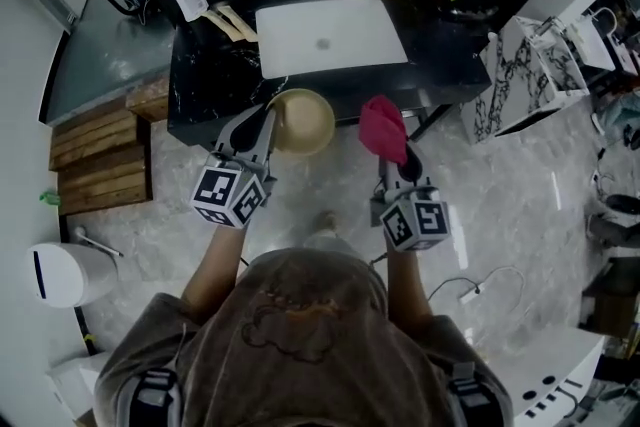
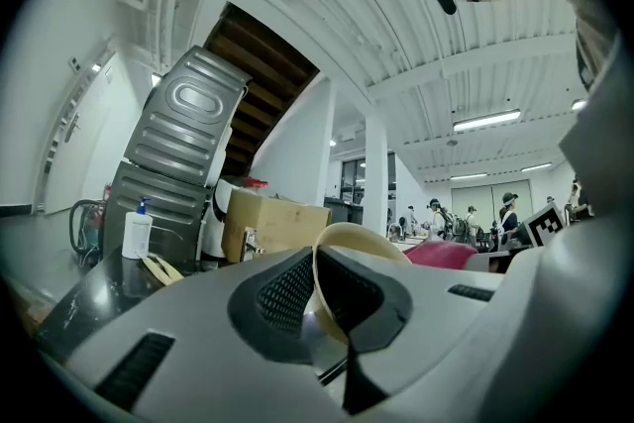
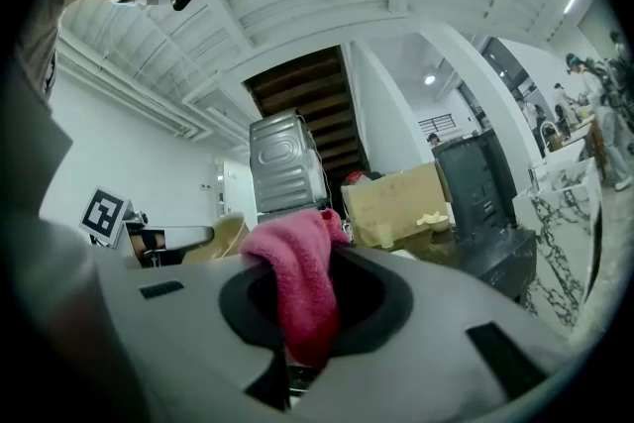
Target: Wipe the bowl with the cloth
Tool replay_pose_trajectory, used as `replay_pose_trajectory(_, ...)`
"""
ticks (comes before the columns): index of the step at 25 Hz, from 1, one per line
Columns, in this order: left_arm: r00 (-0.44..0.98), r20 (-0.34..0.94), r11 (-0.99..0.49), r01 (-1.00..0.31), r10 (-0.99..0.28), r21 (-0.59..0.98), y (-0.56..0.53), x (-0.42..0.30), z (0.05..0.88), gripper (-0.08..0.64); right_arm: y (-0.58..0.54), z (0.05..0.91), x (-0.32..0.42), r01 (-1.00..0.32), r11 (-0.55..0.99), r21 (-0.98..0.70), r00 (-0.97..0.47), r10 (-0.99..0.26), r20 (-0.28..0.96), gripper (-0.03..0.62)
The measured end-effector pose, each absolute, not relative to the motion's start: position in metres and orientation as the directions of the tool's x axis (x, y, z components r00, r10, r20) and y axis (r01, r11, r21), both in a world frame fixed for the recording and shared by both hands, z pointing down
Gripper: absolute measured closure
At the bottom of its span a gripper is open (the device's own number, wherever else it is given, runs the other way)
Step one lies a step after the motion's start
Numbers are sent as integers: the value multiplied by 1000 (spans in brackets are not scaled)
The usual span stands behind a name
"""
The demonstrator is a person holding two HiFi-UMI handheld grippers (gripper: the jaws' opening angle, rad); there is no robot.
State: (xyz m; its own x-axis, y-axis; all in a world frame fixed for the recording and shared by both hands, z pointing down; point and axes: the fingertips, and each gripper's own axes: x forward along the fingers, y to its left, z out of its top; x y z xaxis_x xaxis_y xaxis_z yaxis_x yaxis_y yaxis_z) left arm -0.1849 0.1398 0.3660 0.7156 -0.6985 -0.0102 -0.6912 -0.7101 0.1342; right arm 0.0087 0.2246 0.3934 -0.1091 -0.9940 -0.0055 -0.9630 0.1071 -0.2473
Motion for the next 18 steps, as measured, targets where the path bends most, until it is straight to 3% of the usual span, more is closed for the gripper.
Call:
replay_pose_trajectory(10,676,-8,-668,-726,-737,164,82,-126,364,534,162,394,77,-953,163,-254,-172,-985,11,549)
replay_pose_trajectory(18,650,1,-641,-750,-760,161,38,-113,369,534,114,406,90,-944,201,-260,-217,-976,34,549)
